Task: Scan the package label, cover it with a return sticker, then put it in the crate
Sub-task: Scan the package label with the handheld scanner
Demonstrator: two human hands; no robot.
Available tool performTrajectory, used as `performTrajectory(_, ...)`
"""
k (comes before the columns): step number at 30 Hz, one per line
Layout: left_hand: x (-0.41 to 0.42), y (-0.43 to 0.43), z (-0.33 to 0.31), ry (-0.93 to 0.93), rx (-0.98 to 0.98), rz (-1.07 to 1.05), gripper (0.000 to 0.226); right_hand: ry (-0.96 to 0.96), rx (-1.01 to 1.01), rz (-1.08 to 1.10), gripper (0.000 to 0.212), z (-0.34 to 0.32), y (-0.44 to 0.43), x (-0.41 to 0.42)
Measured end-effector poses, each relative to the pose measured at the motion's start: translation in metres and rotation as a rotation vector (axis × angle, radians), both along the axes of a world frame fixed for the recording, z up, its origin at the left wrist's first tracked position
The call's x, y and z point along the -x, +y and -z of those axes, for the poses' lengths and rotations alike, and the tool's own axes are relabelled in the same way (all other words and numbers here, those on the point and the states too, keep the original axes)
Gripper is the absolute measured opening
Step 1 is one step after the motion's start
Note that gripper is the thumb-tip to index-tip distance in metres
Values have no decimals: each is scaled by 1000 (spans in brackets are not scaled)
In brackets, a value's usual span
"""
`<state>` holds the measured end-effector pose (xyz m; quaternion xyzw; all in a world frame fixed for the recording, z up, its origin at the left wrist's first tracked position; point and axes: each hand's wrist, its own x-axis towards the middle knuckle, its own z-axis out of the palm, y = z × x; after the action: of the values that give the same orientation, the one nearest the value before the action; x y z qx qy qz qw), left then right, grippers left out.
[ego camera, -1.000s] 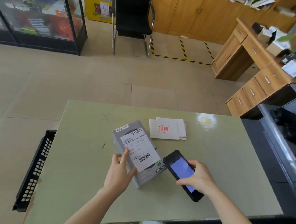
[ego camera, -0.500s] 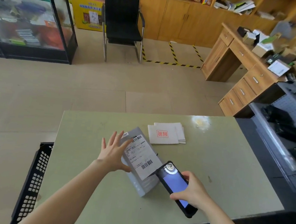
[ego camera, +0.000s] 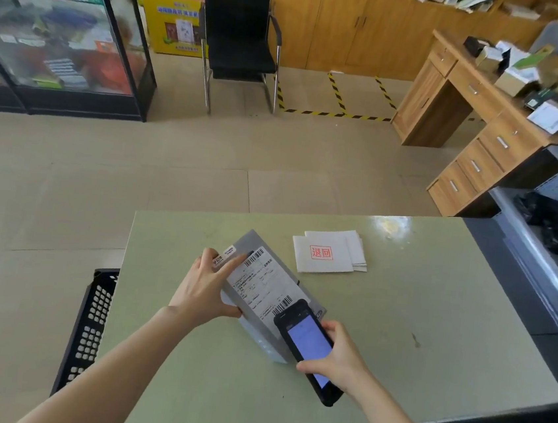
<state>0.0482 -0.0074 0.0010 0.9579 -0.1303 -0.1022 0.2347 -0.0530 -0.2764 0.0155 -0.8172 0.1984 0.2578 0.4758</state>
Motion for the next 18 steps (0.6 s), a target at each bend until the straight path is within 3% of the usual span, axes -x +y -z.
performTrajectory(10, 36, 48, -30, -182, -148, -74, 90, -39, -15, -118, 89, 14, 45, -39)
performTrajectory(18, 40, 39, -40, -267, -372, 87, 82, -54, -10, -125, 87, 22, 42, -41)
